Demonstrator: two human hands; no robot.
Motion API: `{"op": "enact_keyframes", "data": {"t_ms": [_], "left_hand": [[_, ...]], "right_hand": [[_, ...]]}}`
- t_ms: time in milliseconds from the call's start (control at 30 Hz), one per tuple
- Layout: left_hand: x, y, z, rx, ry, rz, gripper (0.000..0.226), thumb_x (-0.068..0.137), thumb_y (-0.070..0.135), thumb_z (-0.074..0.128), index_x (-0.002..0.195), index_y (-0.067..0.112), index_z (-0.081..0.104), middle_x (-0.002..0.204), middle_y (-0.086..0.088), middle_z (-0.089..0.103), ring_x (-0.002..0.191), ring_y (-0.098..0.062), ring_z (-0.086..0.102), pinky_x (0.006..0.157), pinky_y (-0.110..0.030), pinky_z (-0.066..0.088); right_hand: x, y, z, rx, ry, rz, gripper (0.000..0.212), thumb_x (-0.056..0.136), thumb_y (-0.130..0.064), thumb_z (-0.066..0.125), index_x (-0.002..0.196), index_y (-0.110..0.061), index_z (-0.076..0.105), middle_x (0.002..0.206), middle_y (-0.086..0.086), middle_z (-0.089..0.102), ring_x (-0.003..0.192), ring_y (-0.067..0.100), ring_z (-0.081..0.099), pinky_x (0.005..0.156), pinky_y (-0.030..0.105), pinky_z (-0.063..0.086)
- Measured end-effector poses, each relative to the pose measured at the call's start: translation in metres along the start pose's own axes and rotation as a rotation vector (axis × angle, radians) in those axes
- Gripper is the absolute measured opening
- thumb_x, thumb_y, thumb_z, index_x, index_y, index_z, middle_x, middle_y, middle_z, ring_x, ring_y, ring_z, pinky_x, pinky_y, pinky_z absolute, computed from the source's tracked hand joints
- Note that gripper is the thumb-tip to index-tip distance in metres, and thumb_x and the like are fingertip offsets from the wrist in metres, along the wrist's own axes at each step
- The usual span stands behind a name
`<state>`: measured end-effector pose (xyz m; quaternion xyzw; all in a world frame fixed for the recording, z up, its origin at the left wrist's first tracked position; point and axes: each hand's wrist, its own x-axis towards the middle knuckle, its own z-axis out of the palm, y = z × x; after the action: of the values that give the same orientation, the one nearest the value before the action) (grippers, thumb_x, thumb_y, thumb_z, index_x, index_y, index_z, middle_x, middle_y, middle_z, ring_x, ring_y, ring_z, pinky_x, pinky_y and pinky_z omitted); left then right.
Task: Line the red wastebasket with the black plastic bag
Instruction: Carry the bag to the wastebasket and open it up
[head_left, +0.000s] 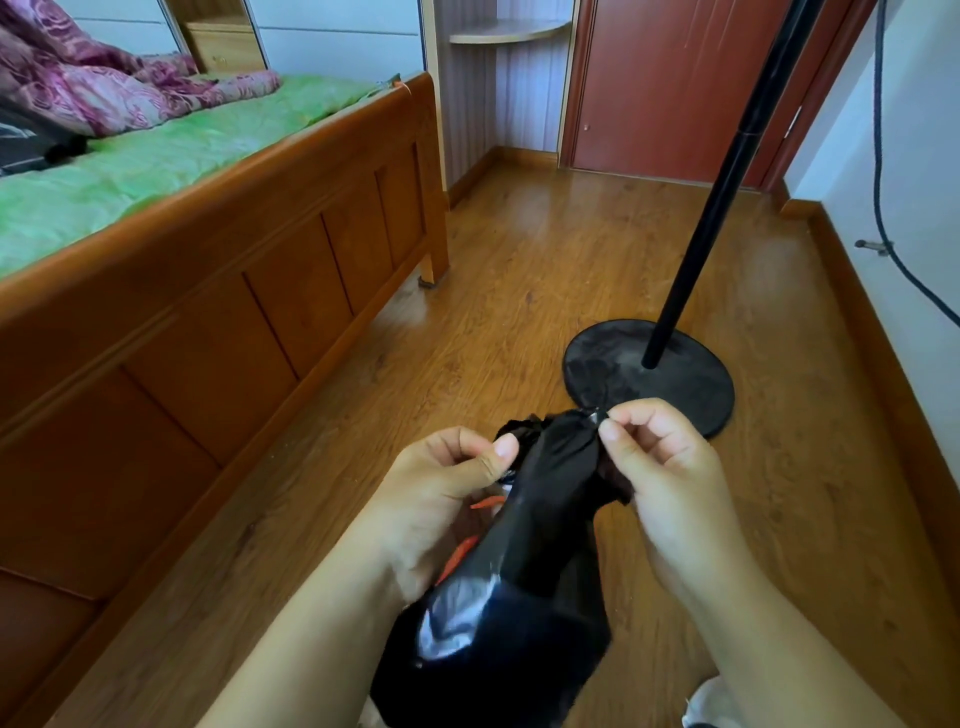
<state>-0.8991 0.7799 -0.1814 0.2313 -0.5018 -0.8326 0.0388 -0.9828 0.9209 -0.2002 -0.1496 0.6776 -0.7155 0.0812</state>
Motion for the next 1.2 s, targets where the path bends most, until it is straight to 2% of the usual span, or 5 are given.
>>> {"op": "enact_keyframes", "data": {"t_ms": [300,667,800,967,1200], "left_hand": [[0.013,0.014,-0.029,0.689,0.393,0.346,0.023,0.085,0.024,0.061,0.066,0.015,0.051,0.049,0.004,0.053,0.04,-0.003,0.044,0.037,-0.011,0.033],[0.016,0.001,-0.02,0.51,0.407,0.367,0.025,0.084,0.011,0.062,0.065,0.014,0.047,0.067,-0.017,0.055,0.061,-0.026,0.057,0.061,-0.044,0.052],[0.016,-0.001,-0.02,0.464,0.378,0.326,0.023,0.084,0.016,0.063,0.066,0.015,0.049,0.067,-0.014,0.054,0.063,-0.024,0.05,0.063,-0.045,0.048],[0.016,0.003,-0.024,0.287,0.382,0.243,0.021,0.088,0.012,0.058,0.07,0.009,0.048,0.039,0.006,0.057,0.038,-0.004,0.054,0.038,-0.017,0.043],[0.016,0.01,-0.029,0.067,0.486,0.095,0.024,0.09,0.017,0.055,0.069,0.006,0.049,0.064,-0.012,0.059,0.054,-0.02,0.058,0.045,-0.027,0.049]], "right_hand": [[0.014,0.009,-0.023,-0.136,0.198,-0.01,0.037,0.088,-0.001,0.052,0.067,-0.03,0.059,0.073,-0.005,0.063,0.067,0.005,0.064,0.074,0.031,0.053],[-0.004,-0.013,-0.002,-0.536,-0.26,-0.487,0.051,0.083,-0.034,0.059,0.13,-0.037,0.04,0.138,-0.019,0.039,0.133,0.003,0.028,0.112,0.029,0.023],[-0.017,-0.008,0.01,-0.555,-0.57,-0.366,0.048,0.077,-0.037,0.064,0.122,-0.04,0.047,0.13,-0.025,0.044,0.132,-0.004,0.026,0.111,0.051,0.022],[-0.022,-0.004,0.01,-0.492,-0.621,-0.32,0.054,0.065,-0.05,0.068,0.116,-0.036,0.054,0.125,-0.025,0.044,0.13,0.0,0.031,0.105,0.033,0.032],[-0.027,-0.002,0.013,-0.386,-0.728,-0.391,0.068,0.054,-0.049,0.081,0.115,-0.036,0.054,0.129,-0.014,0.049,0.131,0.006,0.035,0.107,0.022,0.029]]}}
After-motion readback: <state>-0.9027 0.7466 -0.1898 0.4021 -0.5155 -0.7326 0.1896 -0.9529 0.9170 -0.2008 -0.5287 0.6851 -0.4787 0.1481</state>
